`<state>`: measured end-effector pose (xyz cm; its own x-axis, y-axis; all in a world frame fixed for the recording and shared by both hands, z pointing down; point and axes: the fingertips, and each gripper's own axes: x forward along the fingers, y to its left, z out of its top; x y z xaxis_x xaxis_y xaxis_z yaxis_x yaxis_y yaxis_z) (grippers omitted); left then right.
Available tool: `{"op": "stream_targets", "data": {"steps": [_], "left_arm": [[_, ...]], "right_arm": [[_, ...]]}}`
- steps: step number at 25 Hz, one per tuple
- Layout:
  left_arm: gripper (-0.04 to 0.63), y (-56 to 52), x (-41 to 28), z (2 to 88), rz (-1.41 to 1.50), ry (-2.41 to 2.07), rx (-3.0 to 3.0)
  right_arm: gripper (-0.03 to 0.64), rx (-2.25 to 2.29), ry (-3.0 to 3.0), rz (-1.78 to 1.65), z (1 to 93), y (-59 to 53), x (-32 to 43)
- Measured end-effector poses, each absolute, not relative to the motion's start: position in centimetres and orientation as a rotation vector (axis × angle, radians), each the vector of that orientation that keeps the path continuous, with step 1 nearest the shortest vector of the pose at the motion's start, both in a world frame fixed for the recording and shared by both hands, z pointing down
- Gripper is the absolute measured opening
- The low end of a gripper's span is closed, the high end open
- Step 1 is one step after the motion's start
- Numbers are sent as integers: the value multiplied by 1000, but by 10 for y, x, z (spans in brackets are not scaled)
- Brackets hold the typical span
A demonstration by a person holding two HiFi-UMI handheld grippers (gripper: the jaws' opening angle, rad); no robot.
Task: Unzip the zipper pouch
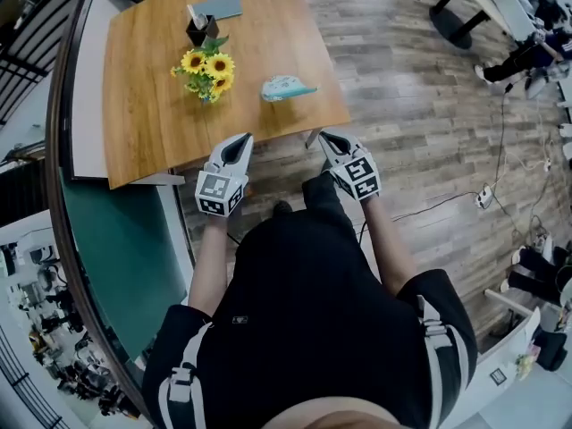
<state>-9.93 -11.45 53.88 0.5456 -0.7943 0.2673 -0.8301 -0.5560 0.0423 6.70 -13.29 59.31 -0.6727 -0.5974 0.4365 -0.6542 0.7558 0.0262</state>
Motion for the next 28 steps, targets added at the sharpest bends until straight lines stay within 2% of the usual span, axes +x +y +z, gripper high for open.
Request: {"op": "stream_targets", "data": {"steps": [3,6,14,28], "left_arm": [[7,-116,-98,535,340,-1380,2639],[59,-121,-100,534,338,-1377,2645],[134,-131,-100,545,393,-1323,2663],[212,-147,-93,568,502,-1229,2660]], "right_arm": [[14,951,-2532,164,589,-131,63],[51,954,-2534,134,585,-133,61],[188,912,-2582,161,581,-131,54],[202,946,-2576,170,581,-138,54]]}}
